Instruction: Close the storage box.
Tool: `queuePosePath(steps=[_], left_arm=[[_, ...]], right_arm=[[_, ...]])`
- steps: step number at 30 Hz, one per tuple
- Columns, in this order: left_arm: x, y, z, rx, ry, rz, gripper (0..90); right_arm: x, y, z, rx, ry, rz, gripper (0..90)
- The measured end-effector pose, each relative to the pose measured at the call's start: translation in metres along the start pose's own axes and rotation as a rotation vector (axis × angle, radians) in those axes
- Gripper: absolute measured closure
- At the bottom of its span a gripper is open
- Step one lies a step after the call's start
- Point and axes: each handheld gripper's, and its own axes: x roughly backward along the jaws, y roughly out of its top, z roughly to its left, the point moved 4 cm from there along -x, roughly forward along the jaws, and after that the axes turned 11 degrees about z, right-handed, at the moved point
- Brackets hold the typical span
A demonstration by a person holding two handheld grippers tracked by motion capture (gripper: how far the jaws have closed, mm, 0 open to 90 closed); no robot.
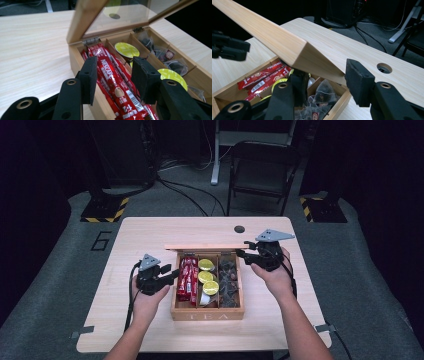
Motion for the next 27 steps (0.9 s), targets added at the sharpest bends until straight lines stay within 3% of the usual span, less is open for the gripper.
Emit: queuePosePath(steps=[8,11,14,15,17,20,27], left_arm=[[-0.026,-0.004,-0.008,0.011,0.019,0.024,56.3],[-0.039,-0.004,-0.009,0.042,0.027,0.024,57.1],[-0.043,-0.004,-0.008,0.033,0.033,0.044,57.5],[-0.050,-0.004,-0.009,0.067,0.033,0.035,57.9],[-0.053,-0.004,-0.008,0.072,0.037,0.044,58.3],[-0.058,-0.005,-0.007,0.048,0.054,0.077,60.0],[-0.063,-0.006,-0.007,0.043,0.090,0.094,66.9]], right_arm=[[0.000,0.000,0.000,0.001,0.000,0.000,53.7],[0.000,0.000,0.000,-0.001,0.002,-0.002,53.6],[0.000,0.000,0.000,0.000,0.002,-0.001,53.7],[0.000,0.000,0.000,0.002,0.002,-0.001,53.7],[0.000,0.000,0.000,0.002,0.003,-0.001,53.6],[0.000,0.000,-0.001,0.004,0.003,-0.003,53.6],[0.000,0.000,-0.001,0.004,0.003,-0.003,53.6]])
